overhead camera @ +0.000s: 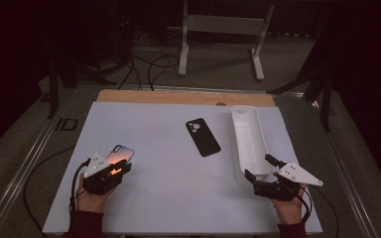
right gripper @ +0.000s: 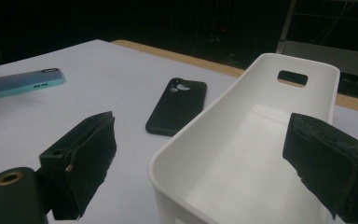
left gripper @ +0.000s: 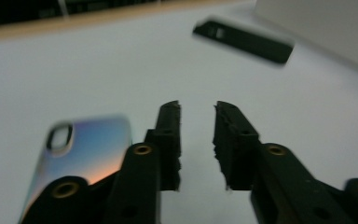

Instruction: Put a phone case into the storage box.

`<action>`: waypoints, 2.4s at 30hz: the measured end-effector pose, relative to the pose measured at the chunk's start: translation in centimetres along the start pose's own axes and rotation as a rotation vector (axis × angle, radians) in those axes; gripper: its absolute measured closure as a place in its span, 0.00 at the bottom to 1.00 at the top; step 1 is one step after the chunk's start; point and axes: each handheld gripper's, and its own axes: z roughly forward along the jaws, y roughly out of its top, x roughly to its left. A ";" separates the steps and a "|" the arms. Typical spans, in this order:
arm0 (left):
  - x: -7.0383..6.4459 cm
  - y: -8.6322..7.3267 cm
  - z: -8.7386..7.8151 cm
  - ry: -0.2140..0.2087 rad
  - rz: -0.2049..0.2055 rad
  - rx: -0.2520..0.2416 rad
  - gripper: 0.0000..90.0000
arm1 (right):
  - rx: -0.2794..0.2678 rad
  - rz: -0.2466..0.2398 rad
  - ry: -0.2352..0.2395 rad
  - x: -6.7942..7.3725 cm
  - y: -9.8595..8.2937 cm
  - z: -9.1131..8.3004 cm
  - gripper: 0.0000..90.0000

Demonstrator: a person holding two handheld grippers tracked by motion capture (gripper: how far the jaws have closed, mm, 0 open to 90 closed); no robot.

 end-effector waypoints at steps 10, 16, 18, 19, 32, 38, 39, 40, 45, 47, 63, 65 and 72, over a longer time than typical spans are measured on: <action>0.6 1.1 -2.9 0.040 0.040 -0.129 0.34 | 0.005 -0.010 0.011 -0.2 0.1 0.5 0.10; 1.0 0.6 -4.3 0.089 0.027 -0.140 0.04 | -0.004 -0.012 0.017 -0.5 0.3 0.6 0.10; 1.3 0.4 -4.5 0.105 0.010 -0.142 0.00 | -0.013 -0.012 0.020 -0.7 0.5 0.7 0.10; 1.3 0.4 -4.5 0.105 0.010 -0.142 0.00 | -0.014 -0.012 0.022 -0.8 0.5 0.8 0.10; 1.8 0.5 -3.7 0.097 0.005 -0.092 0.00 | -0.027 -0.013 0.022 -0.3 0.1 1.2 0.10; 2.3 0.5 -3.6 0.116 -0.003 -0.057 0.00 | -0.028 -0.009 0.020 -0.4 0.1 1.1 0.10; 2.3 0.6 -3.5 0.122 -0.002 -0.051 0.00 | -0.027 -0.010 0.021 -0.4 0.0 1.2 0.10; 2.4 0.6 -3.4 0.125 0.002 -0.044 0.00 | -0.024 -0.010 0.021 -0.5 0.0 1.2 0.10; 2.7 0.8 -2.9 0.140 0.006 0.010 0.00 | -0.020 -0.009 0.017 -0.5 0.0 1.2 0.10; 2.9 0.8 -2.6 0.143 0.004 0.029 0.00 | -0.022 -0.009 0.017 -0.6 0.0 1.2 0.10; 4.3 0.5 0.6 0.157 -0.023 0.197 0.00 | -0.022 -0.009 0.019 -0.7 0.1 1.2 0.10; 4.5 0.4 0.9 0.162 -0.020 0.212 0.00 | -0.022 -0.008 0.018 -0.7 0.1 1.2 0.10; 5.0 0.1 1.7 0.181 -0.023 0.249 0.00 | -0.018 -0.015 0.023 -0.6 0.1 1.2 0.10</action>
